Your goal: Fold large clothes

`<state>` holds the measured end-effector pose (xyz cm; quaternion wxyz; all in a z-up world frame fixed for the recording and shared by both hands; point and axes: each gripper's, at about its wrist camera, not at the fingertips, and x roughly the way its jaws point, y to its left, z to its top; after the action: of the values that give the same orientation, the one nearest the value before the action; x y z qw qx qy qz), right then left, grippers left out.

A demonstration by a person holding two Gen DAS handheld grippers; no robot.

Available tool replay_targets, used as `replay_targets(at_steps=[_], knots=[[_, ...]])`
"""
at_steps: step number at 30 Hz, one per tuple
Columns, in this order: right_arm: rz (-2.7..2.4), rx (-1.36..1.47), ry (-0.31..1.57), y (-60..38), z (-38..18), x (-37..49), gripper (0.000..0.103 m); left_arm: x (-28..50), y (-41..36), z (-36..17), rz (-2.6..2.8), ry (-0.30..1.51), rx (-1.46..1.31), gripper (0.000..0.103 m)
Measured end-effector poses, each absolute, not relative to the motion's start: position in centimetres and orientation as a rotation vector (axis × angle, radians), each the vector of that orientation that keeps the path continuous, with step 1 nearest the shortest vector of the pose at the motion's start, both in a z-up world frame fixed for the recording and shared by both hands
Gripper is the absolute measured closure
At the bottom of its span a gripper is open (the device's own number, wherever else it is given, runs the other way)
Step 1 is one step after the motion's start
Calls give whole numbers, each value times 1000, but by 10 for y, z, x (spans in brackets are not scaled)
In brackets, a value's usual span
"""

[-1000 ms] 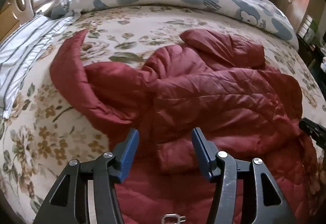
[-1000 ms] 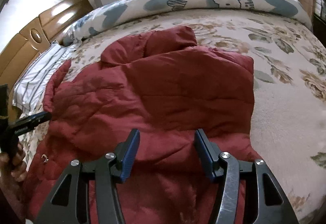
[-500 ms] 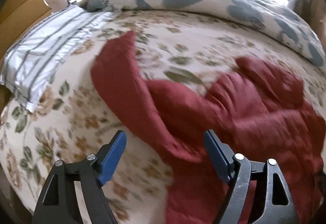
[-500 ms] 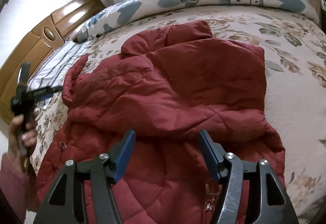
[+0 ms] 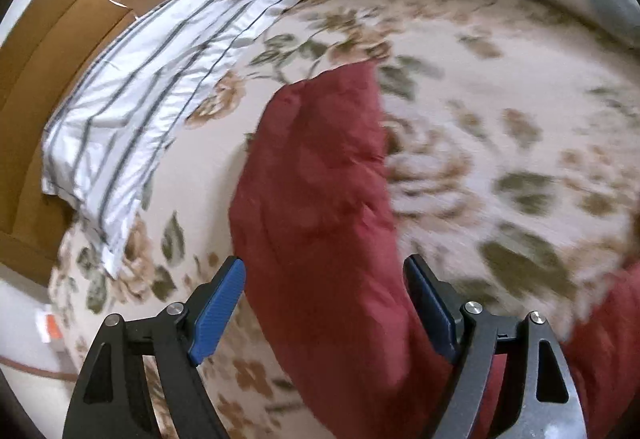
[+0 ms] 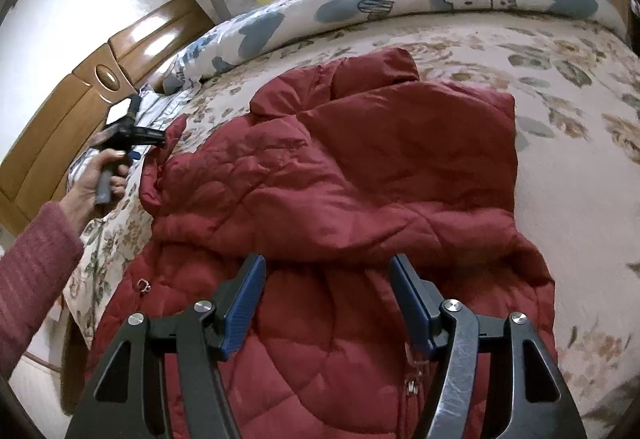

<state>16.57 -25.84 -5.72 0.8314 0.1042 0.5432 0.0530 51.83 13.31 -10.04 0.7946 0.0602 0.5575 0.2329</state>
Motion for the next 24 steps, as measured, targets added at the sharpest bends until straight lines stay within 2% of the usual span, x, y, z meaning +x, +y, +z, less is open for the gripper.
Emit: replay_targets(at_steps=[2, 3, 4, 6, 10, 24], knots=[[111, 225, 1158, -259, -58, 163, 37, 532, 138, -112, 499, 1222, 118, 52], [111, 227, 1161, -259, -58, 162, 37, 535, 139, -116, 488, 1235, 96, 72], [112, 228, 1162, -259, -58, 161, 37, 537, 140, -118, 483, 1236, 75, 81], [117, 230, 1163, -259, -58, 160, 37, 534, 140, -111, 463, 1199, 46, 89], [133, 237, 1152, -255, -56, 159, 37, 510, 138, -88, 349, 1102, -59, 93], [151, 251, 1144, -243, -50, 145, 37, 363, 61, -26, -114, 907, -266, 93]])
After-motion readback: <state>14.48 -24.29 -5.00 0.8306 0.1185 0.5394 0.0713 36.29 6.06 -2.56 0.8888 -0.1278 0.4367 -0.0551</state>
